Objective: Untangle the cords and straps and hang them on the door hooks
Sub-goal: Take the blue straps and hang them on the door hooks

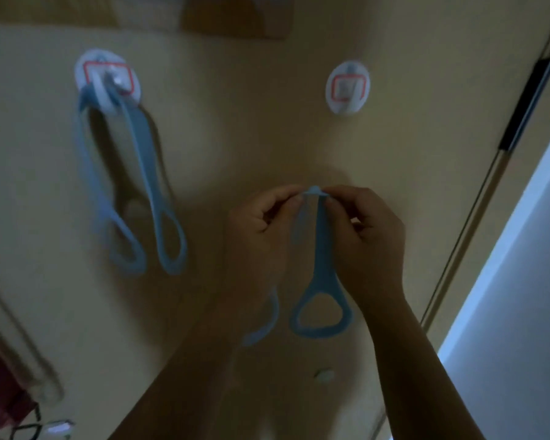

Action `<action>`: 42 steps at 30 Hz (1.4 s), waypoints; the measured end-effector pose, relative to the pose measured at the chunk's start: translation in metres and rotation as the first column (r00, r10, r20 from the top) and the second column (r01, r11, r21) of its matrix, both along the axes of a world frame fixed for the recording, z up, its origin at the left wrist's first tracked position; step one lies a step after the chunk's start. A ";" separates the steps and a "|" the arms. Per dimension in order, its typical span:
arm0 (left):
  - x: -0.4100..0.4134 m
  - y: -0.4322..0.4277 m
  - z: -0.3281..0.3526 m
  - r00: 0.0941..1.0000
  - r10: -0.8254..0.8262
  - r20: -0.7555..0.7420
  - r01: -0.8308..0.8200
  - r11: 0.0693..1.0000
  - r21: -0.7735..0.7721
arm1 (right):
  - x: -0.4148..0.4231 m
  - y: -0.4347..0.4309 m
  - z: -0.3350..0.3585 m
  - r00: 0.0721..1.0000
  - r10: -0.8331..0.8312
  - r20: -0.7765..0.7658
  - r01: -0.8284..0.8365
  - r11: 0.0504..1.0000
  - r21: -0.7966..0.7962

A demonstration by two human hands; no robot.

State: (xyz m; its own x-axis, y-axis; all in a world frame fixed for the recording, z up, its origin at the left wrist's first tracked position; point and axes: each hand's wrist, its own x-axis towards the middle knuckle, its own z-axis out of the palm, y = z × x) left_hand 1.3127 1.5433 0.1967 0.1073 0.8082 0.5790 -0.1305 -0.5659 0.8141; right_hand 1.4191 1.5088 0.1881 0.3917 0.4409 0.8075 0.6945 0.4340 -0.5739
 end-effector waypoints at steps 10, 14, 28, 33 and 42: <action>0.051 0.013 0.094 0.977 0.208 0.047 -0.211 0.922 0.326 | 0.037 0.028 0.086 0.994 0.092 -0.050 -0.077 0.966 0.249; 0.063 0.028 0.106 0.963 0.263 0.059 -0.267 0.904 0.333 | 0.048 0.038 0.100 0.996 0.092 -0.022 -0.085 0.973 0.214; 0.064 0.042 0.097 0.960 0.265 -0.092 -0.235 0.939 0.250 | 0.061 0.056 0.081 0.976 0.187 -0.112 -0.178 0.980 0.085; 0.070 0.042 0.092 0.953 0.296 -0.063 -0.276 0.937 0.215 | 0.065 0.052 0.077 0.962 0.175 -0.209 -0.169 0.984 0.048; 0.071 0.018 0.045 0.913 0.407 -0.029 -0.364 0.845 0.392 | 0.036 0.037 0.036 0.998 -0.052 0.047 0.043 0.983 0.179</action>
